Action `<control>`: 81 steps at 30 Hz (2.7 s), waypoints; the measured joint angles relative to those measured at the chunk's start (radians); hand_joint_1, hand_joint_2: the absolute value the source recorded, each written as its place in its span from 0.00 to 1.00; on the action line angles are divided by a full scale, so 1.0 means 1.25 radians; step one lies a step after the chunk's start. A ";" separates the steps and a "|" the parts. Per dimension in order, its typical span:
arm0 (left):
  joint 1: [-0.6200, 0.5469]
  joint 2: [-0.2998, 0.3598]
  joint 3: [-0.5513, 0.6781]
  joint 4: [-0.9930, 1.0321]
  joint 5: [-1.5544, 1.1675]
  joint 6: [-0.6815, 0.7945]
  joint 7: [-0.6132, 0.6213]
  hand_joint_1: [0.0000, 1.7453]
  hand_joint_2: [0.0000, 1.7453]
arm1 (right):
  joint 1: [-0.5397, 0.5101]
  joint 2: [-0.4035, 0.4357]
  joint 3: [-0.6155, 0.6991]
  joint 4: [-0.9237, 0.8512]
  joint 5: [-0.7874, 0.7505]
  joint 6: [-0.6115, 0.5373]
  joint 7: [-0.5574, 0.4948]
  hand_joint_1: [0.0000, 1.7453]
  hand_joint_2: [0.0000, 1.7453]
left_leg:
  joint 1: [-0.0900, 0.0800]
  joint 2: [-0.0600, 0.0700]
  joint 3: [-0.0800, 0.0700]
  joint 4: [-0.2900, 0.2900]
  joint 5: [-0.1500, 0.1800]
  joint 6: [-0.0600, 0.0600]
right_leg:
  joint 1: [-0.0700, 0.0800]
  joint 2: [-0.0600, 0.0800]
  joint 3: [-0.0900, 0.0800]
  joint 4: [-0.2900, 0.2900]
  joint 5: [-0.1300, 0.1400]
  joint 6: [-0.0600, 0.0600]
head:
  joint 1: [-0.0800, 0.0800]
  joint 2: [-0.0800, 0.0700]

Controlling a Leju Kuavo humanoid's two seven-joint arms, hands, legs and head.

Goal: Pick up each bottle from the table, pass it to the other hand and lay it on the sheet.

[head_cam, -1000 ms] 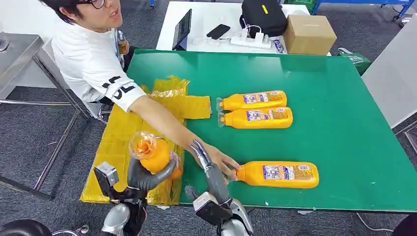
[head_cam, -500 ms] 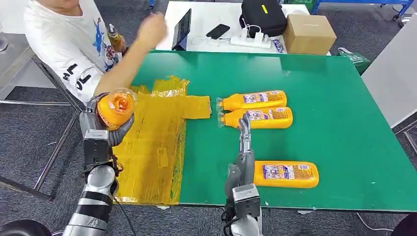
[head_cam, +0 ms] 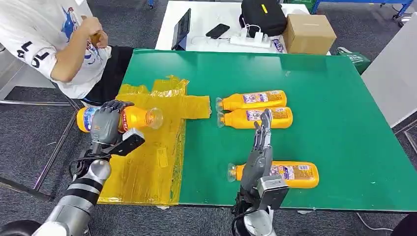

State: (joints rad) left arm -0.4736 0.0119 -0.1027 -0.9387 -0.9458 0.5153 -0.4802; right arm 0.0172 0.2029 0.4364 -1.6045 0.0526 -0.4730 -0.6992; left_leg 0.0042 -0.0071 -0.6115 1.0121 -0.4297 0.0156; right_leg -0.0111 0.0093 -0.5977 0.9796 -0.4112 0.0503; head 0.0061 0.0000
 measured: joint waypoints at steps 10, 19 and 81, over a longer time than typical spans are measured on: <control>-0.072 0.060 -0.084 0.166 -0.135 -0.103 0.021 1.00 1.00 | -0.001 0.016 -0.018 0.026 -0.002 0.080 0.000 0.00 0.00 | 0.000 0.000 0.000 0.000 0.000 0.000 | 0.000 0.000 0.000 0.000 0.000 0.000 | 0.000 0.000; -0.090 0.076 -0.104 0.211 -0.139 -0.104 0.022 1.00 1.00 | -0.005 0.020 -0.025 0.044 -0.002 0.080 0.000 0.00 0.00 | 0.000 0.000 0.000 0.000 0.000 0.000 | 0.000 0.000 0.000 0.000 0.000 0.000 | 0.000 0.000; 0.008 0.022 -0.043 0.054 0.271 0.020 -0.086 0.00 0.00 | -0.066 0.072 -0.040 0.293 0.014 0.156 0.053 0.00 1.00 | -0.001 -0.002 0.002 0.000 0.001 -0.001 | -0.001 -0.001 0.002 0.002 0.000 0.000 | 0.001 0.000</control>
State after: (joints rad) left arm -0.4640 0.0388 -0.1563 -0.8710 -0.6065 0.5410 -0.5871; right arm -0.0654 0.2934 0.3861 -1.2386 0.0706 -0.2785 -0.6328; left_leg 0.0035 -0.0098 -0.6096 1.0120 -0.4282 0.0149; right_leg -0.0119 0.0082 -0.5949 0.9818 -0.4111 0.0503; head 0.0069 0.0000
